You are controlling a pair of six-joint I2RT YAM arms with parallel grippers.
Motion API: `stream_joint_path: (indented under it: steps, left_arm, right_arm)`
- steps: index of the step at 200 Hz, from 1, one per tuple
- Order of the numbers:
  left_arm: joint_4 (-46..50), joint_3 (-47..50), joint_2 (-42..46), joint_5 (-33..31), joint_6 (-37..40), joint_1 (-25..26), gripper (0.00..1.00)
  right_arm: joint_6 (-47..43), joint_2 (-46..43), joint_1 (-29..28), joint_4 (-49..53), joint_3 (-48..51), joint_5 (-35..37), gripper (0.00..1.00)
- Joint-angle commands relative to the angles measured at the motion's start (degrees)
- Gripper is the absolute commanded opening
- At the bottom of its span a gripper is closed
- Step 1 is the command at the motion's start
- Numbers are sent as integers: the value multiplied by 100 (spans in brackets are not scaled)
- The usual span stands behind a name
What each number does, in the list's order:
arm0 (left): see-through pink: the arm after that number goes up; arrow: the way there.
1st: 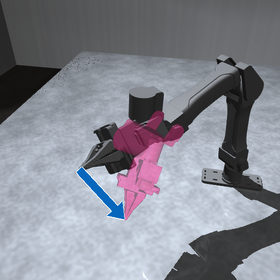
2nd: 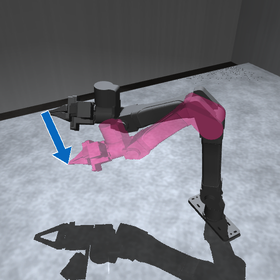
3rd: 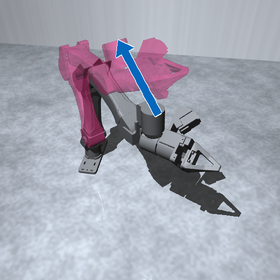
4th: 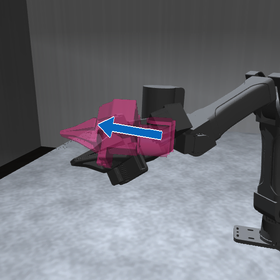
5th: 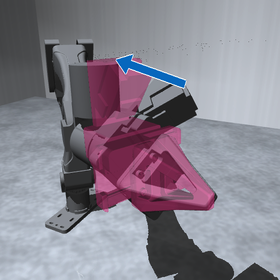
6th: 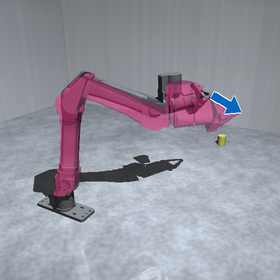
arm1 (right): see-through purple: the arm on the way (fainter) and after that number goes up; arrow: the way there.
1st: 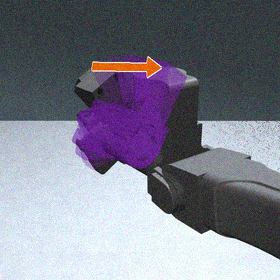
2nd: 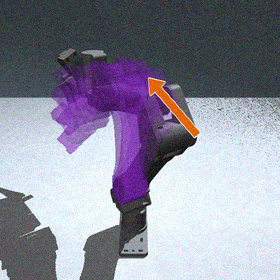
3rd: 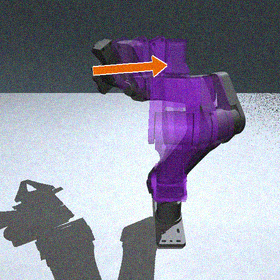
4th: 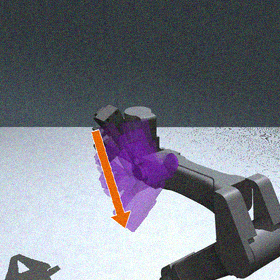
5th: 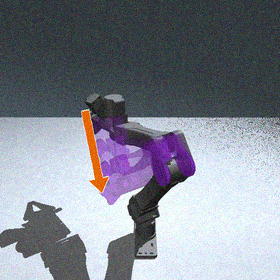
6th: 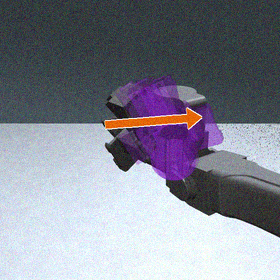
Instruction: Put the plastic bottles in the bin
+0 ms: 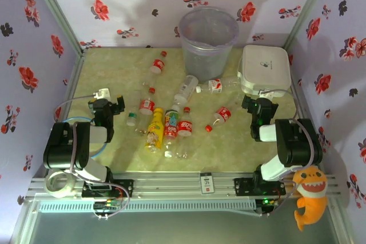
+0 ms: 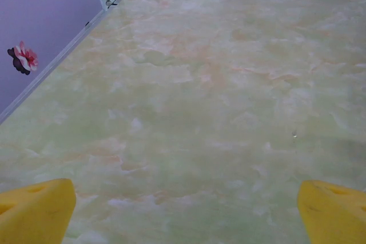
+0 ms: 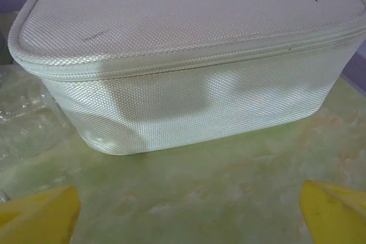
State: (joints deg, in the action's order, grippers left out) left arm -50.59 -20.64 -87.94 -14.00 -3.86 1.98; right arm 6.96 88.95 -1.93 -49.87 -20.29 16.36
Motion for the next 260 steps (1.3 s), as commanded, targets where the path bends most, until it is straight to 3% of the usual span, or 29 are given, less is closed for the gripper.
stream_joint_path:
  steps: [1, 169, 187, 201, 225, 260]
  left_arm:
    - [-232, -111, -67, -149, 122, -30, 100]
    - [-162, -128, -55, -7, 100, -84, 100]
    - [416, -288, 308, -12, 148, -51, 100]
    - [1365, -562, 910, -133, 141, -31, 100]
    - [2145, -797, 1904, -463, -150, 31, 100]
    - [5447, -2592, 2635, -674, -1047, 57, 99]
  right_arm:
    - [-98, 56, -44, -208, -133, 113, 99]
    - [22, -33, -4, -167, -140, 232, 99]
    - [0, -396, 46, 290, -249, 168, 99]
    - [68, -1005, 53, 1486, -583, 210, 99]
    - [56, -1817, 48, 3222, -1348, 206, 99]
    - [1003, -2408, -154, 6056, -2394, 823, 99]
